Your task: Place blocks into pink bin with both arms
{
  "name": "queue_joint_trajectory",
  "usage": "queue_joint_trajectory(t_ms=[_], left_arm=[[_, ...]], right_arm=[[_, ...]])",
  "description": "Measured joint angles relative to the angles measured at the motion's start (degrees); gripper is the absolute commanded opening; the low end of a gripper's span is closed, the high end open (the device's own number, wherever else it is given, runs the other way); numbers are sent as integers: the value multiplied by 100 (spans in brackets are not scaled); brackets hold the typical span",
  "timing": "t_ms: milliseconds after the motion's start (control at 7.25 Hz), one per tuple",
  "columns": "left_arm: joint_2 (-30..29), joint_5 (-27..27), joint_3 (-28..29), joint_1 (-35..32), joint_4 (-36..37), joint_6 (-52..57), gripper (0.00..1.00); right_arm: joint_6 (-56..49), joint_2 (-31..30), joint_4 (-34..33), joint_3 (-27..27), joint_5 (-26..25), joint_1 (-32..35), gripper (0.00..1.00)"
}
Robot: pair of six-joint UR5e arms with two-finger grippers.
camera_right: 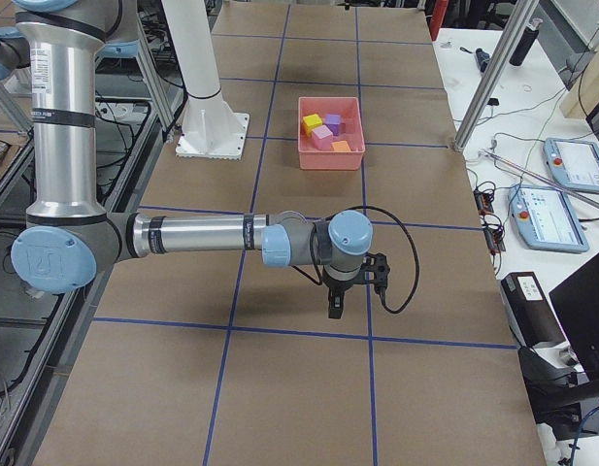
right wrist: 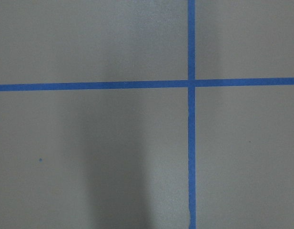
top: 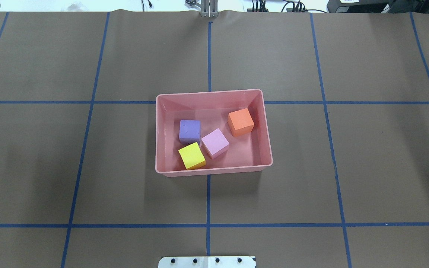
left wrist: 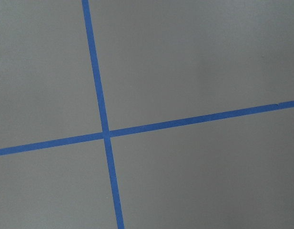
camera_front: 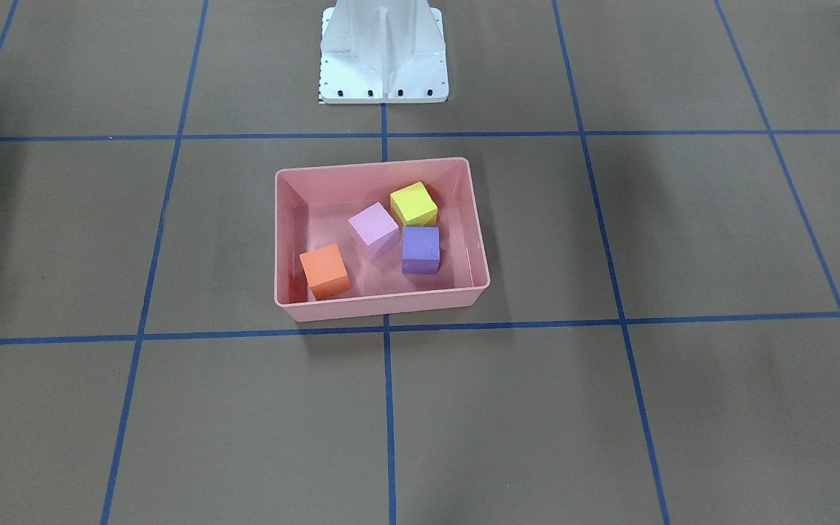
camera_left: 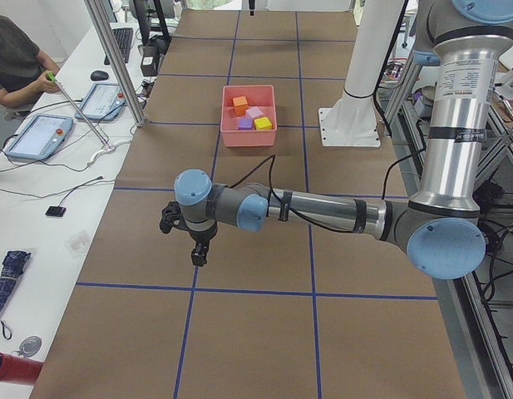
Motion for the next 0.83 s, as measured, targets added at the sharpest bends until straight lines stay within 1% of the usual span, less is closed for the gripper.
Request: queue_joint_trajectory(t_ms=[552,828], left_arm=[[-6,-1,-28,1,-49,-6,100],[32,-15,-150,-4,-55,-81,100]], right_arm=[[15,29,3,-41,-17,-6,99],[10,103,13,60,-3,-4,99]])
